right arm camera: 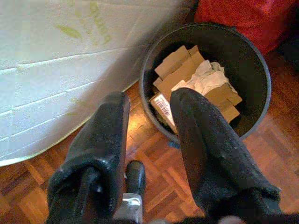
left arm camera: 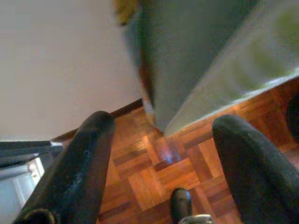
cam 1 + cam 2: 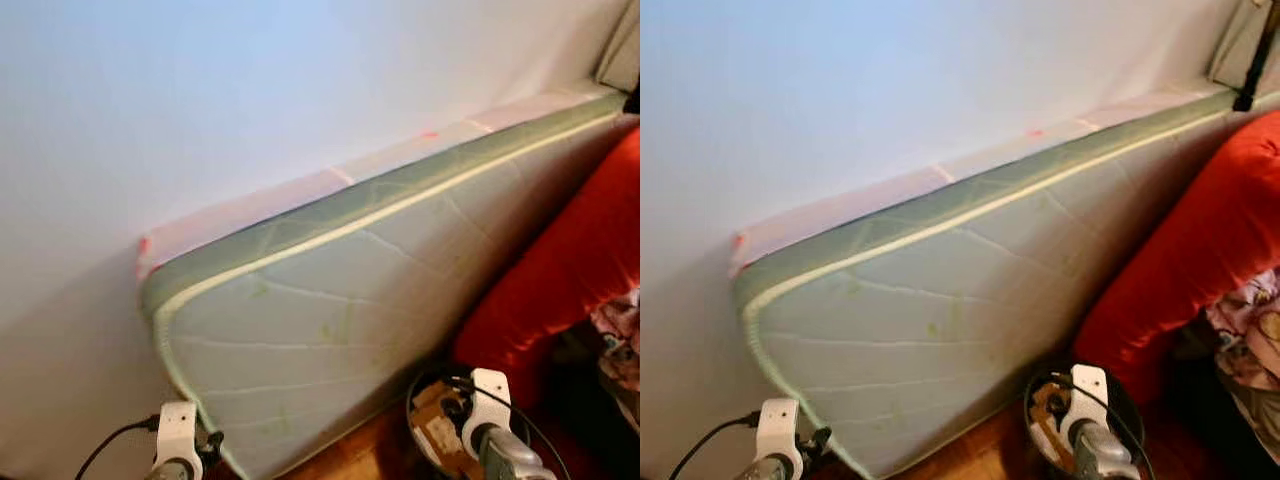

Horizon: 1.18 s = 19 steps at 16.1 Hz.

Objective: Clean up the room

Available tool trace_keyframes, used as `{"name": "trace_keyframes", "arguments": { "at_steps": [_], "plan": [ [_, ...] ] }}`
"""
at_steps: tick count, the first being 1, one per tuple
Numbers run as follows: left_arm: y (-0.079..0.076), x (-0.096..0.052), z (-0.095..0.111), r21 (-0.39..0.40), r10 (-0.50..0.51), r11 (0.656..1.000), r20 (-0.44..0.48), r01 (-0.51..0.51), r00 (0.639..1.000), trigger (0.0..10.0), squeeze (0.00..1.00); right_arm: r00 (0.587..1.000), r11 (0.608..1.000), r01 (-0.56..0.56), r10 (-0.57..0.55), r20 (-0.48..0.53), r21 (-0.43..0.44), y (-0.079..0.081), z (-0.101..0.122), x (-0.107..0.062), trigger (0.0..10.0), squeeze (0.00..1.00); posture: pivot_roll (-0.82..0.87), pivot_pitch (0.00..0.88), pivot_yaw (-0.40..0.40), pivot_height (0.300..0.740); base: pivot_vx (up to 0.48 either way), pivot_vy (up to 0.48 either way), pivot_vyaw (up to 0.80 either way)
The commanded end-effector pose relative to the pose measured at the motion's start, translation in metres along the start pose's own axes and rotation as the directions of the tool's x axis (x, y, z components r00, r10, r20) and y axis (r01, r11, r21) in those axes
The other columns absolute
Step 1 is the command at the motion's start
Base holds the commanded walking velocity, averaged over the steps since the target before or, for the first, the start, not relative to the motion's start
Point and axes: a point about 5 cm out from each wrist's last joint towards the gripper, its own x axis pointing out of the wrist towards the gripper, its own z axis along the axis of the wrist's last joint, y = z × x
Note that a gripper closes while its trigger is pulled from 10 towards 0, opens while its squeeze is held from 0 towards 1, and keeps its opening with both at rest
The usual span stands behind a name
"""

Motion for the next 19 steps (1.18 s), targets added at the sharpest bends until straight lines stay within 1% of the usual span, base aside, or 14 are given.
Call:
{"name": "trace_keyframes", "arguments": {
  "at_steps": [1, 19],
  "plan": [
    [-0.0022, -0.0008, -0.0036, 0.013, -0.012, 1.000, -0.011, 0.012, 1.000, 10.0, 0.00, 1.000, 1.000, 0.005, -0.005, 0.004, -0.004, -0.0019, 0.0008, -0.0002, 10.0, 0.00, 0.04, 0.000, -0.002, 0.740, 0.000, -0.345, 0.00],
    [-0.0016, 0.0001, -0.0001, 0.002, -0.011, 1.000, 0.000, 0.011, 1.000, 10.0, 0.00, 1.000, 1.000, 0.013, -0.013, 0.009, 0.015, -0.0008, 0.0033, 0.0004, 10.0, 0.00, 0.04, 0.000, 0.001, 0.740, 0.000, -0.332, 0.00]
  ]
}}
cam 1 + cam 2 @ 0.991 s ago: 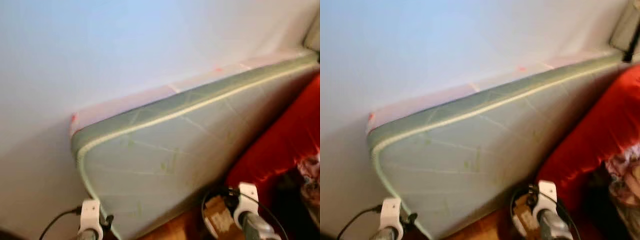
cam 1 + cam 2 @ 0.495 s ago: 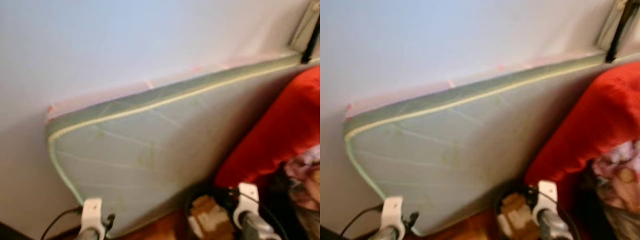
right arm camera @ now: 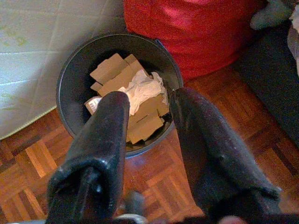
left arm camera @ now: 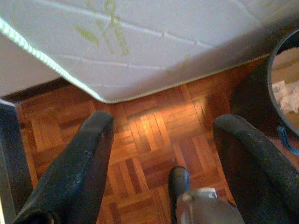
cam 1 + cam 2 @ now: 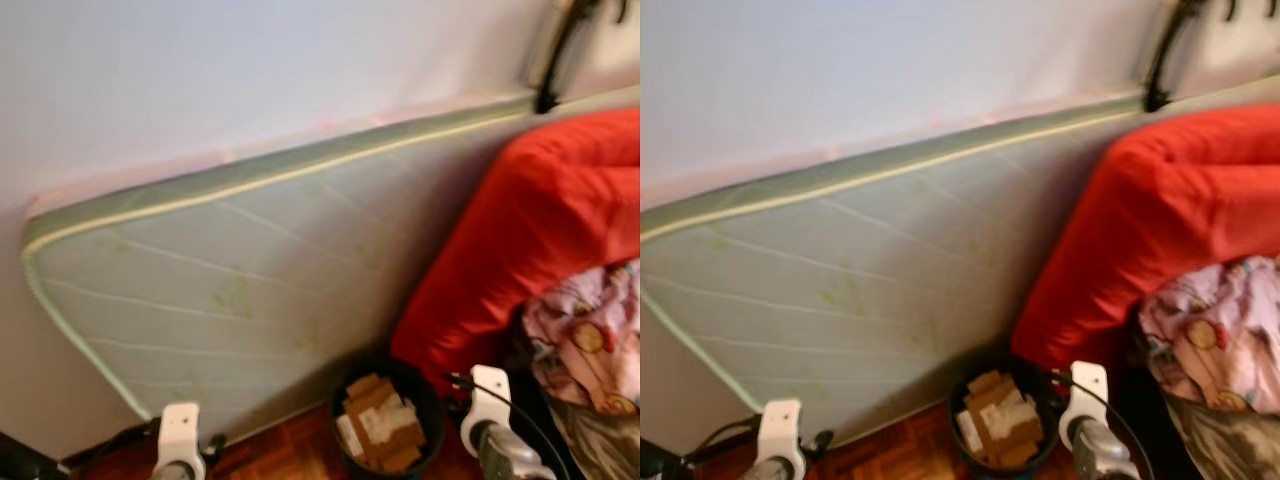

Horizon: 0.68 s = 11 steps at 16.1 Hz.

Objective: Clean up the room

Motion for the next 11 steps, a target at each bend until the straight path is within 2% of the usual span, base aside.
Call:
{"name": "trace_keyframes", "arguments": {
  "at_steps": [1, 11],
  "plan": [
    [-0.0041, 0.0008, 0.0015, -0.001, -0.012, 1.000, 0.006, 0.012, 1.000, 10.0, 0.00, 1.000, 1.000, 0.018, -0.018, -0.002, 0.001, -0.0063, 0.0008, -0.0008, 10.0, 0.00, 0.04, 0.000, -0.002, 0.740, 0.000, -0.322, 0.00],
    [-0.0039, 0.0002, -0.0002, 0.004, -0.017, 1.000, 0.003, 0.017, 1.000, 10.0, 0.00, 1.000, 1.000, 0.017, -0.017, -0.002, -0.004, -0.0066, -0.0007, -0.0012, 10.0, 0.00, 0.02, 0.000, 0.004, 0.740, 0.000, -0.308, 0.00]
  ]
}}
